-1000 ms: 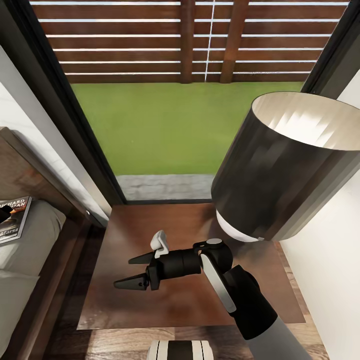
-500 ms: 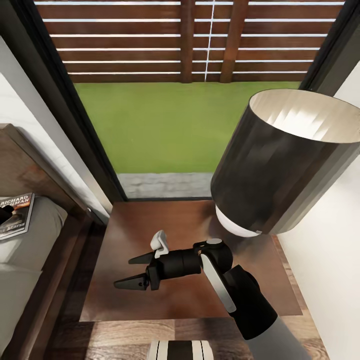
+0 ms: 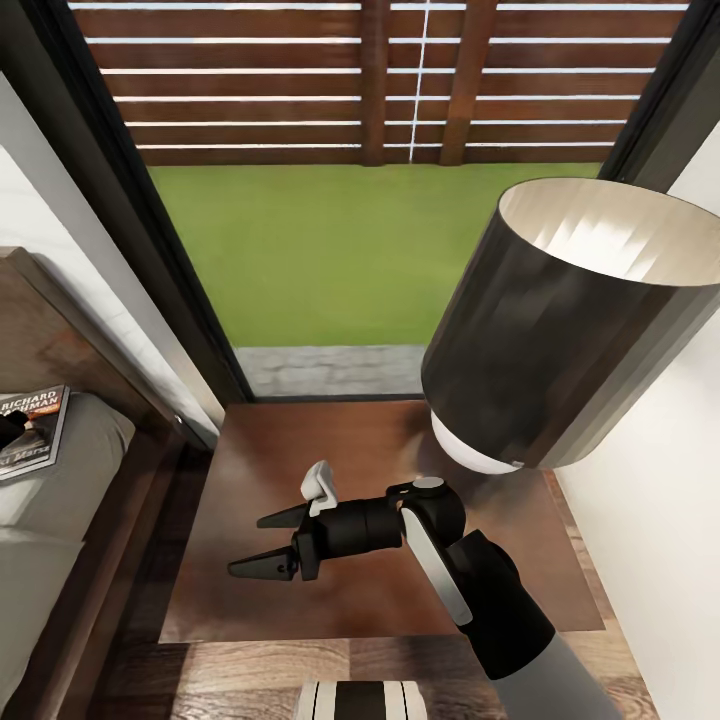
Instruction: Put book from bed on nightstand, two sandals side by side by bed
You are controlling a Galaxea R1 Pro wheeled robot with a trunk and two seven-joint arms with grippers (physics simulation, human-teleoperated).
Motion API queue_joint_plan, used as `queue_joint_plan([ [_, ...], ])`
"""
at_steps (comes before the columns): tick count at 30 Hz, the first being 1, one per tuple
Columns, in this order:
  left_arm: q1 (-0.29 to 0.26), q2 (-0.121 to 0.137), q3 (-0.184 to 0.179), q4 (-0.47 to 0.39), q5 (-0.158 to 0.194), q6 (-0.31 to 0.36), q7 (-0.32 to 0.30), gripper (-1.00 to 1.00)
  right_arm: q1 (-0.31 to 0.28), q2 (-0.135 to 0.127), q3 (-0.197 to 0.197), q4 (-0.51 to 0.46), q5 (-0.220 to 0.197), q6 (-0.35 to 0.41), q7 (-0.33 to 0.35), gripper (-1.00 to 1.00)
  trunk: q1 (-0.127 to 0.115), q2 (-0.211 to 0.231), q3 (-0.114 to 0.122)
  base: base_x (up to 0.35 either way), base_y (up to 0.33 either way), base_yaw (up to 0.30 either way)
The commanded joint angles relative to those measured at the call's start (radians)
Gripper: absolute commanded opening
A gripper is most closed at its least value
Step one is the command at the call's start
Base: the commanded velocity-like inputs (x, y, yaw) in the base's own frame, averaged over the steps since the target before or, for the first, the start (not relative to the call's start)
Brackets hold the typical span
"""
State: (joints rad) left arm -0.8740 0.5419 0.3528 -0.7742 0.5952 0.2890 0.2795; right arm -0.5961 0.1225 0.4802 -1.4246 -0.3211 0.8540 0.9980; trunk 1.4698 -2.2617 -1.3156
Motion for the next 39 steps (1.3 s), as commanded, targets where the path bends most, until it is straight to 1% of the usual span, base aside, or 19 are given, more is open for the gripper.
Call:
queue_joint_plan([
  [1, 0.0, 0.0, 0.0, -0.001, 0.01, 0.004, 0.006, 1.0, -0.001, 0.0, 0.0, 0.0, -0.003, 0.005, 0.001, 1.0, 0.0, 0.0, -0.001, 0.0, 0.0, 0.0],
  [9, 0.001, 0.001, 0.001, 0.0, 0.009, 0.004, 0.006, 1.0, -0.001, 0.0, 0.0, 0.0, -0.003, 0.005, 0.001, 1.0, 0.0, 0.0, 0.002, 0.0, 0.0, -0.097],
  [34, 0.001, 0.001, 0.001, 0.0, 0.011, 0.004, 0.006, 1.0, -0.001, 0.0, 0.0, 0.0, -0.003, 0.005, 0.001, 1.0, 0.0, 0.0, 0.002, 0.0, 0.0, -0.002],
  [37, 0.001, 0.0, 0.001, 0.0, 0.011, 0.004, 0.006, 1.0, -0.001, 0.0, 0.0, 0.0, -0.003, 0.005, 0.001, 1.0, 0.011, -0.021, -0.007, 0.0, 0.0, 0.0],
  [39, 0.001, 0.001, 0.001, 0.0, 0.011, 0.004, 0.006, 1.0, -0.001, 0.0, 0.0, 0.0, -0.003, 0.005, 0.001, 1.0, 0.011, -0.021, -0.007, 0.0, 0.0, 0.0],
])
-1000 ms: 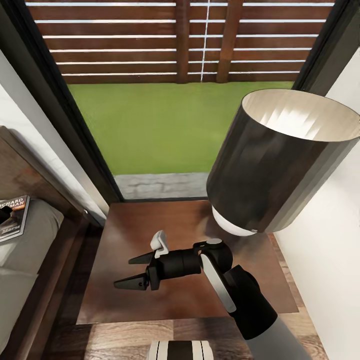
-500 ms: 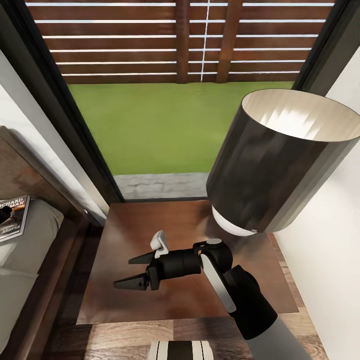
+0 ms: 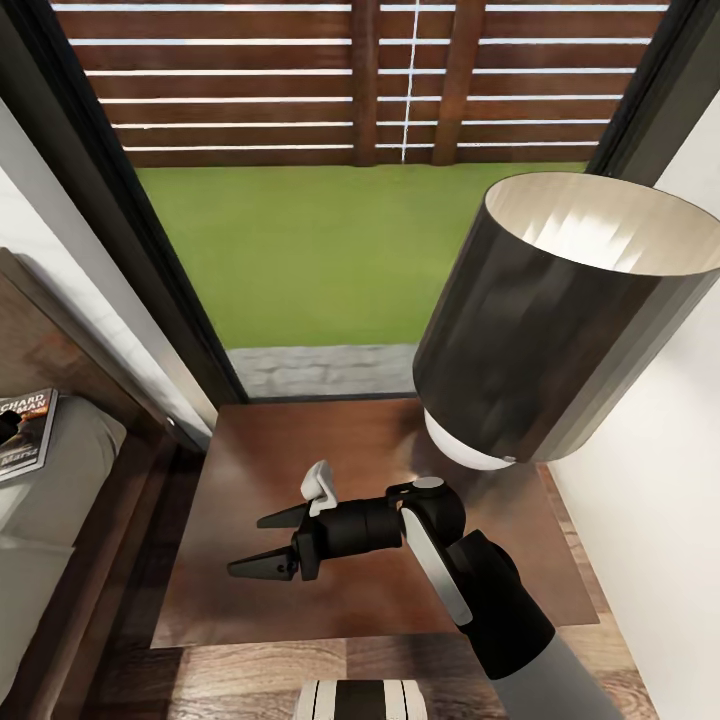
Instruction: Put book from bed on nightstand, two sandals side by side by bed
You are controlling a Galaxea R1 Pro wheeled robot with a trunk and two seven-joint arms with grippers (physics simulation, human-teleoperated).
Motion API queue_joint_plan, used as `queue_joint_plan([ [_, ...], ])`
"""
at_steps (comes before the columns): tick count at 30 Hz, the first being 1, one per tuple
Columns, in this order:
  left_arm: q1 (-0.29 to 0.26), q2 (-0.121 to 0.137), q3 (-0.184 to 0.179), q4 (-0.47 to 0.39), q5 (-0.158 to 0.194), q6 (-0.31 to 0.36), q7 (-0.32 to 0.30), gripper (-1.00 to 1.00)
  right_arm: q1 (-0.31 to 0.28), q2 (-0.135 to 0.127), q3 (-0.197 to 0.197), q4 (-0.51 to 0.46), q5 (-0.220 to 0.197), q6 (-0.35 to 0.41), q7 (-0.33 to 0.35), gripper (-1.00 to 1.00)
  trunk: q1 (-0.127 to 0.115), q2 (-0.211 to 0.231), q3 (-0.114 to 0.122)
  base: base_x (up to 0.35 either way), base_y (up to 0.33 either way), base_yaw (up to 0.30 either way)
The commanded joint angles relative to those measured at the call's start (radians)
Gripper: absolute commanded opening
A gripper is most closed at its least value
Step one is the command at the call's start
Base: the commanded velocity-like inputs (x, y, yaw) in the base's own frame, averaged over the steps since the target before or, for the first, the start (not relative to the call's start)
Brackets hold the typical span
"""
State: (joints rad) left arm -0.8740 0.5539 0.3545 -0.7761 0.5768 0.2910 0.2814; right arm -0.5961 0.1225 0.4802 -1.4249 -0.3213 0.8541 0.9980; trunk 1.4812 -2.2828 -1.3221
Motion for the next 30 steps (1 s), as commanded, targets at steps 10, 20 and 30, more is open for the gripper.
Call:
queue_joint_plan([
  [10, 0.001, -0.012, -0.002, 0.001, 0.029, 0.002, 0.004, 1.0, -0.001, 0.0, 0.0, 0.0, -0.002, 0.005, 0.001, 1.0, 0.0, 0.0, -0.001, 0.0, 0.0, 0.0],
  [20, 0.001, -0.012, -0.001, 0.001, 0.029, 0.002, 0.004, 1.0, -0.001, 0.0, 0.0, 0.001, -0.002, 0.005, 0.001, 1.0, 0.0, 0.0, 0.002, 0.0, 0.0, -0.054],
  [30, 0.001, -0.012, -0.001, 0.001, 0.029, 0.002, 0.004, 1.0, -0.001, 0.0, 0.0, 0.0, -0.002, 0.005, 0.001, 1.0, 0.0, 0.0, 0.003, 0.0, 0.0, -0.009],
])
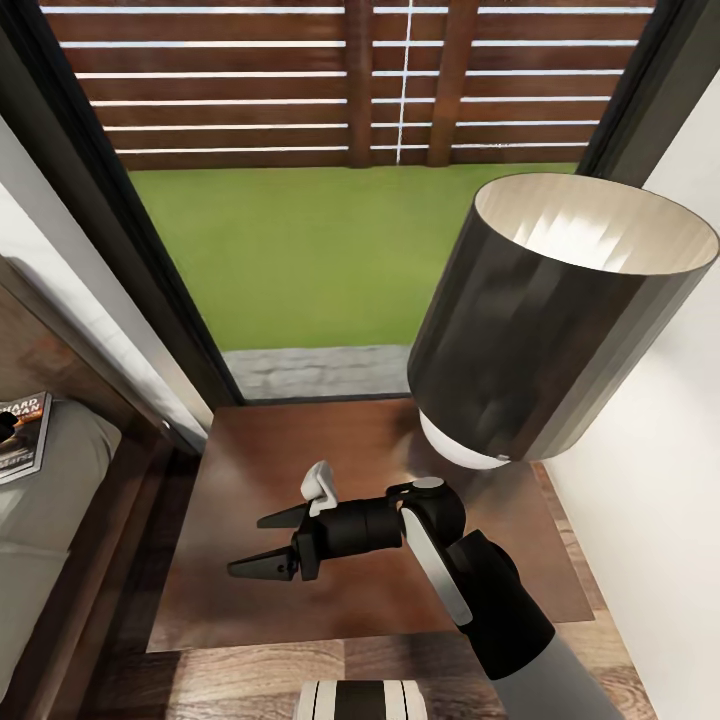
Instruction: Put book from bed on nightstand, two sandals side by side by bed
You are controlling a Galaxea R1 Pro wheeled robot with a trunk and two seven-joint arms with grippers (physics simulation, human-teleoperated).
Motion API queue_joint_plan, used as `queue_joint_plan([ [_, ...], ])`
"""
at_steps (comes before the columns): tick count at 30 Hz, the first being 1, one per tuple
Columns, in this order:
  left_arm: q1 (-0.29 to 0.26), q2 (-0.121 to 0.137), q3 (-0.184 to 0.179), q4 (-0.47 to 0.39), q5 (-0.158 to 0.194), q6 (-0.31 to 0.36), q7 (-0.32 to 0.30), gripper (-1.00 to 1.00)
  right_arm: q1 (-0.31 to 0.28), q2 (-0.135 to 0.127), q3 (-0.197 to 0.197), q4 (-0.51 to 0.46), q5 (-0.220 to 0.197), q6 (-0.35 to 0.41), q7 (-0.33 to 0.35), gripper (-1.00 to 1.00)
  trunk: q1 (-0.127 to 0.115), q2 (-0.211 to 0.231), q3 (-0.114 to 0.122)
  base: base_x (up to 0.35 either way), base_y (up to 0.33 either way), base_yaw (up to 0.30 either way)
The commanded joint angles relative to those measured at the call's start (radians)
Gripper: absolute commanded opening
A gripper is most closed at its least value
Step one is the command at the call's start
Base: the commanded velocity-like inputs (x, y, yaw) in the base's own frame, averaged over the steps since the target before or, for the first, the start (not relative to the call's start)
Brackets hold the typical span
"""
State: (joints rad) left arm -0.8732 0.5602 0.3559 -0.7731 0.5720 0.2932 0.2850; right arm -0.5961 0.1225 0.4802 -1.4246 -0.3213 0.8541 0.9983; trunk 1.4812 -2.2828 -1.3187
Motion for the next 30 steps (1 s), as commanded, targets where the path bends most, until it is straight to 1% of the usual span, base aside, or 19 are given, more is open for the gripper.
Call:
queue_joint_plan([
  [1, 0.0, -0.018, -0.002, -0.002, 0.034, 0.0, 0.0, 1.0, -0.001, 0.0, 0.0, 0.0, -0.002, 0.005, 0.0, 1.0, 0.0, 0.0, -0.001, 0.0, 0.0, 0.0],
  [21, 0.0, -0.019, -0.003, -0.002, 0.034, 0.0, 0.0, 1.0, 0.0, 0.0, 0.0, 0.001, -0.002, 0.005, 0.0, 1.0, 0.0, 0.0, -0.001, -0.001, 0.0, 0.0],
  [26, 0.0, -0.019, -0.002, 0.006, 0.034, -0.001, 0.0, 1.0, 0.0, 0.0, 0.0, 0.001, -0.002, 0.005, 0.0, 1.0, 0.0, 0.0, -0.001, -0.187, 0.0, 0.0],
  [30, 0.0, -0.019, -0.002, 0.021, 0.034, -0.002, 0.0, 1.0, 0.0, 0.0, 0.0, 0.001, -0.002, 0.005, 0.0, 1.0, 0.0, 0.0, -0.001, -0.07, 0.0, 0.0],
])
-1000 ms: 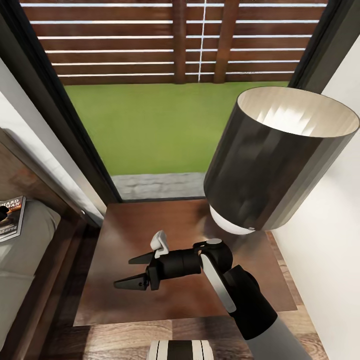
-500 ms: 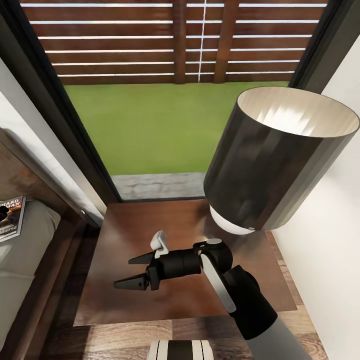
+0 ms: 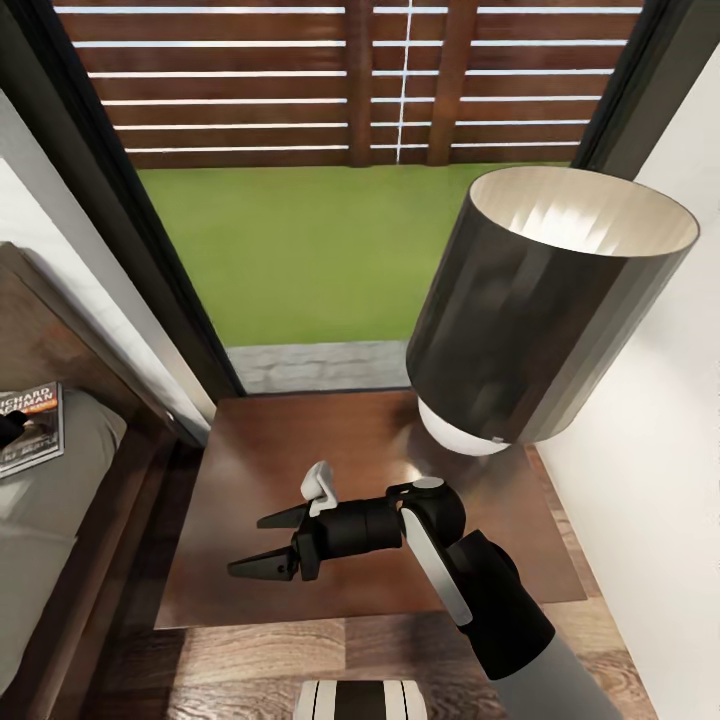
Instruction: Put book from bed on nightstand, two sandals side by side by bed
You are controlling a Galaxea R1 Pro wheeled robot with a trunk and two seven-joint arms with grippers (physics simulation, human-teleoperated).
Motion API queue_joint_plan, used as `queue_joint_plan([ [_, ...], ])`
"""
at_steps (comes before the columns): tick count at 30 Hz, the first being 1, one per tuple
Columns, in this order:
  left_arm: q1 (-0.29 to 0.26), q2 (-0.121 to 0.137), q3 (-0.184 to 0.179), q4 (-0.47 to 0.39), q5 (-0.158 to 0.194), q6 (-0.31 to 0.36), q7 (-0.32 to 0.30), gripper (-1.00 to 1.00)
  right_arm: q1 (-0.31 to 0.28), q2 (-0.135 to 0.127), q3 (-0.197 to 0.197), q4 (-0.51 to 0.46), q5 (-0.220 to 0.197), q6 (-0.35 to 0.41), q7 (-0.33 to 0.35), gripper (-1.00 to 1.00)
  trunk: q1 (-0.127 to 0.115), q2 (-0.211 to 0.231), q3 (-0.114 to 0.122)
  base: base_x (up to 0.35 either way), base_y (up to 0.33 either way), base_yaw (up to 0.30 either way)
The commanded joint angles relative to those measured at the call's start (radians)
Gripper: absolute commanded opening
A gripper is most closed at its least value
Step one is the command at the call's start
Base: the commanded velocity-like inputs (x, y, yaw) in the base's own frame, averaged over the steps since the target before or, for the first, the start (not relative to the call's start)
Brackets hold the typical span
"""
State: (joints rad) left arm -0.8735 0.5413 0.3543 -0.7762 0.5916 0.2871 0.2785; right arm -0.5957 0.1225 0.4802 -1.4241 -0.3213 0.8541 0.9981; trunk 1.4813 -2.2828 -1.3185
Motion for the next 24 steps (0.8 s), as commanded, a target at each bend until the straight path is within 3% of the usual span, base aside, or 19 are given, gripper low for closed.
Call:
queue_joint_plan([
  [1, 0.001, 0.0, 0.0, 0.027, 0.014, 0.004, 0.007, 1.0, -0.001, 0.0, 0.0, 0.0, -0.002, 0.005, 0.001, 1.0, 0.0, 0.0, -0.001, -0.024, 0.0, 0.0],
  [24, 0.001, 0.0, 0.0, 0.031, 0.012, 0.004, 0.007, 1.0, -0.001, 0.0, 0.0, 0.0, -0.002, 0.005, 0.001, 1.0, 0.0, 0.0, -0.001, -0.002, 0.0, 0.0],
])
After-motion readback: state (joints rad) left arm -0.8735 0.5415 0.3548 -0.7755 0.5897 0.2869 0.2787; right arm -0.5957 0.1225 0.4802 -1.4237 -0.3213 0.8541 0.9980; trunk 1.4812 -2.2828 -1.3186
